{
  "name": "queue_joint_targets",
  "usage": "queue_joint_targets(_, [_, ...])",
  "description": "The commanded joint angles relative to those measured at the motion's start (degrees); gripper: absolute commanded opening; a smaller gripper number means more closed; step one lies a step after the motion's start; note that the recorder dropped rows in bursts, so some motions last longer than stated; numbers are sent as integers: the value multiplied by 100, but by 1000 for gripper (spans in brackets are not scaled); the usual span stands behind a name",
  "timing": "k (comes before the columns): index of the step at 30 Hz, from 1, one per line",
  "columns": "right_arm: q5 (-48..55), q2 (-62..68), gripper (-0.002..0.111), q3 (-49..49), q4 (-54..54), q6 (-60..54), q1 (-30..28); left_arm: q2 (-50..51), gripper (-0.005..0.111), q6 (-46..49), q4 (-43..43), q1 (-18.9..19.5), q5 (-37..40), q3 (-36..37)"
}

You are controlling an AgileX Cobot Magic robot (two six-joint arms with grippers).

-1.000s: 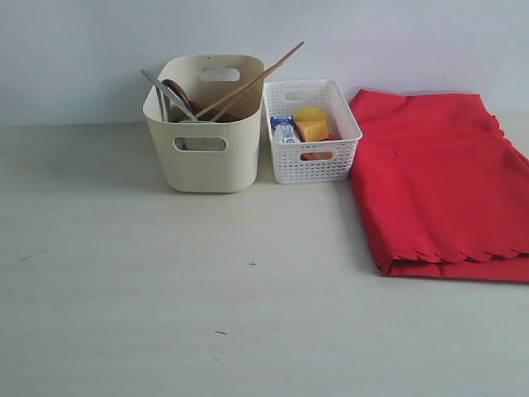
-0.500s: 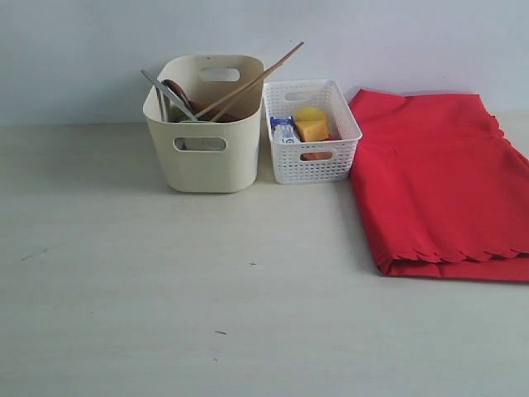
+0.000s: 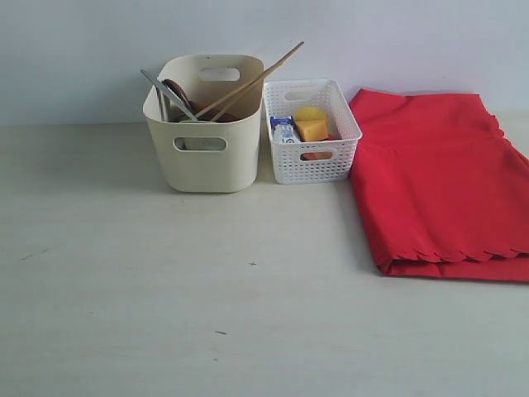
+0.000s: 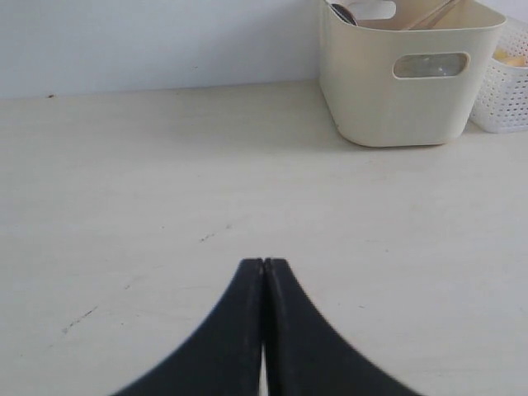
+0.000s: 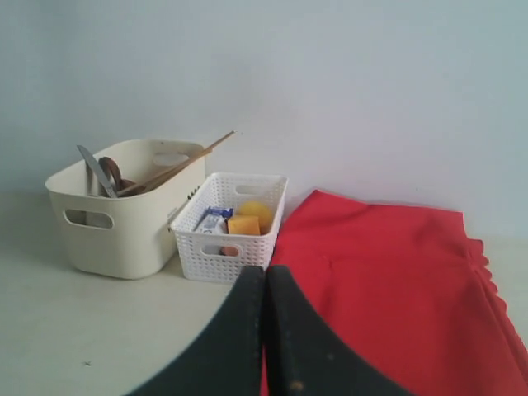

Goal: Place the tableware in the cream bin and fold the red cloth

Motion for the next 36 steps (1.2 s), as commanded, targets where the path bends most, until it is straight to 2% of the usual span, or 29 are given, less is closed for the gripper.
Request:
queue_joint_targets(1, [-500,-194,0,722,-660,401,3,-35,0,-31,-31,14,-60,12])
queue_joint_targets(4, [-599,-566,0,1289,-2046,1791,3,-35,0,-31,-31,14,-60,12])
queue_joint_targets(6, [-750,-686,0,1583,-2409,2122,3,-35,0,-31,-31,14,-60,12])
queue_joint_targets(10, [-924,-686,0,2009,-2410,2112,3,-35,0,-31,-31,14,-60,12])
queue_joint_targets(36, [-939,-686,0,2009,-2388,2102,3,-35,0,-21,-31,14,-60,12])
